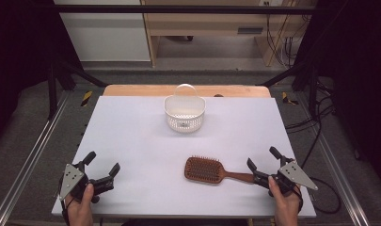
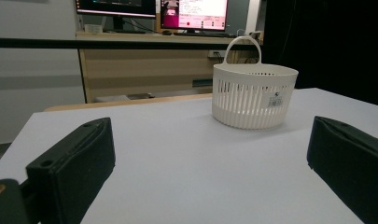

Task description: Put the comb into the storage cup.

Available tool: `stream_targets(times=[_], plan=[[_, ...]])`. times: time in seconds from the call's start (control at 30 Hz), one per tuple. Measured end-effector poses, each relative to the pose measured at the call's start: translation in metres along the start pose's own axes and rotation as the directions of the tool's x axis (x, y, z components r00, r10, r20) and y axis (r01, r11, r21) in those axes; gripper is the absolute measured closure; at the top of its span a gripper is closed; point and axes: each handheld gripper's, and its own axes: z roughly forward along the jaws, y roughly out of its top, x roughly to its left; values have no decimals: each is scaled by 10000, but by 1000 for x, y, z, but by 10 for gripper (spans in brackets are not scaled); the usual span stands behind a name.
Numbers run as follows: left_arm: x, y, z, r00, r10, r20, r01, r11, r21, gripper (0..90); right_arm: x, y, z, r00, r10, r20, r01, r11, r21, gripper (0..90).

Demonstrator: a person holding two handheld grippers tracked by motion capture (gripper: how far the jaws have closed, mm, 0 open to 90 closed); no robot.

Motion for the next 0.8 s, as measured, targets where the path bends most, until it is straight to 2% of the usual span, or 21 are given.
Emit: stream_targets(times=[0.13,0.33,0.43,0.53,0.6,0.73,0.8], plan=[[-1,1,0,10000,-4,-6,4,10000,-40,9,0,-1,1,10000,-7,14,7,9999,119,63],[-4,1,3,9997,224,29,-224,9997,81,10,-1,0,0,9997,237,93,-239,9994,242,52],[-6,4,5,9994,319,126,-321,9994,135,12,0,-1,2,9995,303,-113,-297,9985,454,58],[-11,5,6,9981,577,215,-581,9982,176,12,1,-1,2,9996,223,-188,-211,9981,586,61],[-15,6,4,9972,749,-5,-749,9971,95,18,3,0,1,9999,160,-38,-156,9964,839,64],[-14,7,3,9982,593,-116,-594,9982,-79,18,6,3,1,9999,111,97,-121,9928,1195,70],[-13,6,4,9980,628,-99,-628,9980,11,16,10,4,3,9998,-176,61,164,9871,1592,69]])
